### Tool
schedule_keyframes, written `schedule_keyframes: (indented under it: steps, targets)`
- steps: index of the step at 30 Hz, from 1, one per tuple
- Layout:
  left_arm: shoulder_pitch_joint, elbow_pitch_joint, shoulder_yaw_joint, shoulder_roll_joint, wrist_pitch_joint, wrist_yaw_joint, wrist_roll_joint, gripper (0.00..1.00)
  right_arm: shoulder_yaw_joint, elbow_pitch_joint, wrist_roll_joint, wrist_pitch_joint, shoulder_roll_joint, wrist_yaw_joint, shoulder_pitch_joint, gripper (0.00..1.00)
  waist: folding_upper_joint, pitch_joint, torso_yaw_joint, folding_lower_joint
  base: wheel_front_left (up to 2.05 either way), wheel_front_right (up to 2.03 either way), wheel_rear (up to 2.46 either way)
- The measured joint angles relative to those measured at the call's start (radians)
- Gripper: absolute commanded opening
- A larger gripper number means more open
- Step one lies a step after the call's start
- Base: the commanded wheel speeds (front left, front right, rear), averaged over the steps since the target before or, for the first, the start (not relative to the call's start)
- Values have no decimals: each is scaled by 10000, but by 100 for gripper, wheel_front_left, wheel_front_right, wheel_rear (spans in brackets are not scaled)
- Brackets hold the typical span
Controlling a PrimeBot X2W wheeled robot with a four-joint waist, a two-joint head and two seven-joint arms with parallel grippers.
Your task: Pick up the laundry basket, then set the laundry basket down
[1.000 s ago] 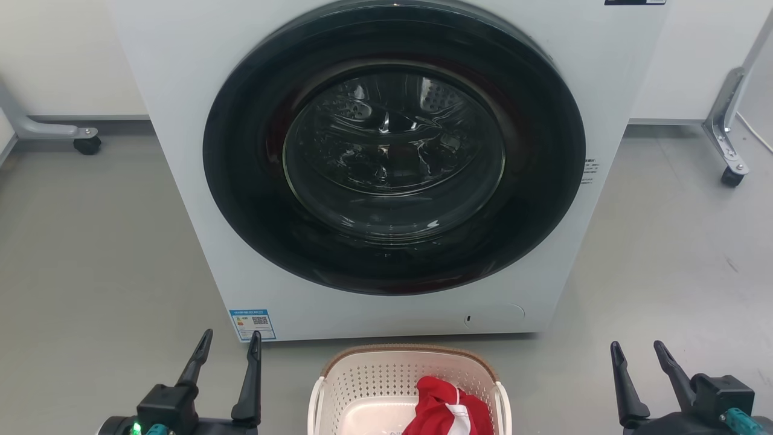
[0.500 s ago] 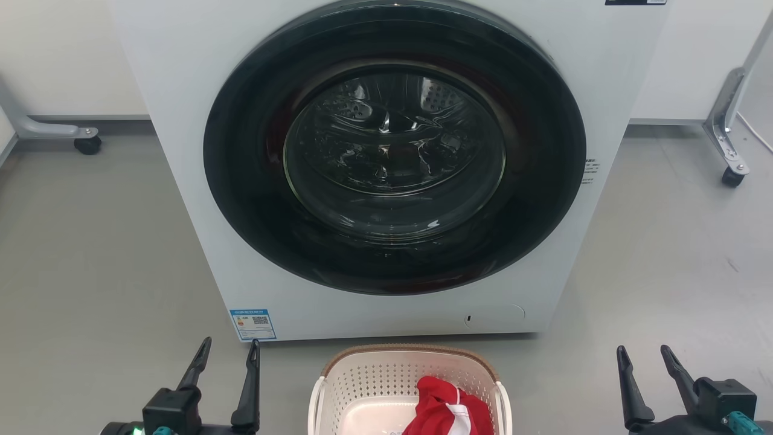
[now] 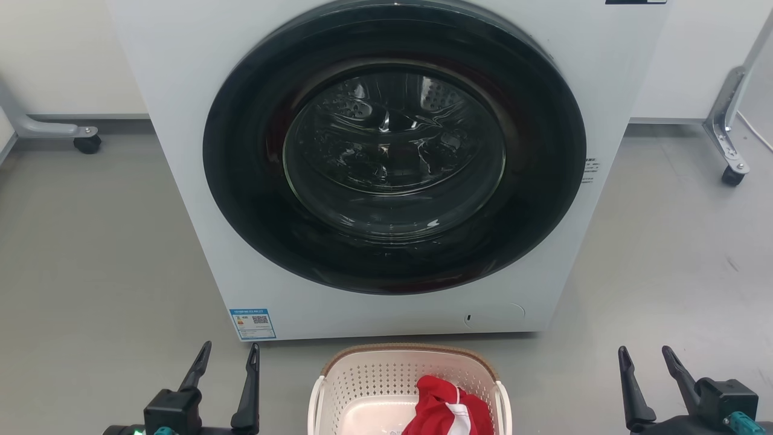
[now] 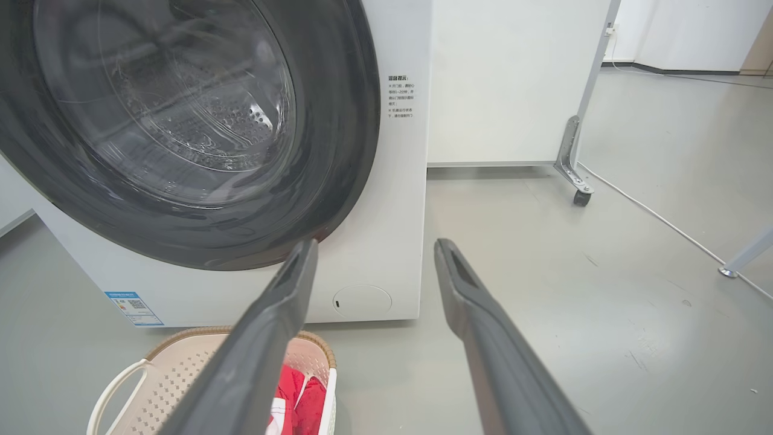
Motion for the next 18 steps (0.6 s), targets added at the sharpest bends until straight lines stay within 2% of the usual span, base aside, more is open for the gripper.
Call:
schedule_keyframes:
  steps: [18]
  targets:
    - [0,90,-65,-46,27,0,-13,100,-38,19,-105,0,56,65,-1,100,0,50,-18,0,0,0,0]
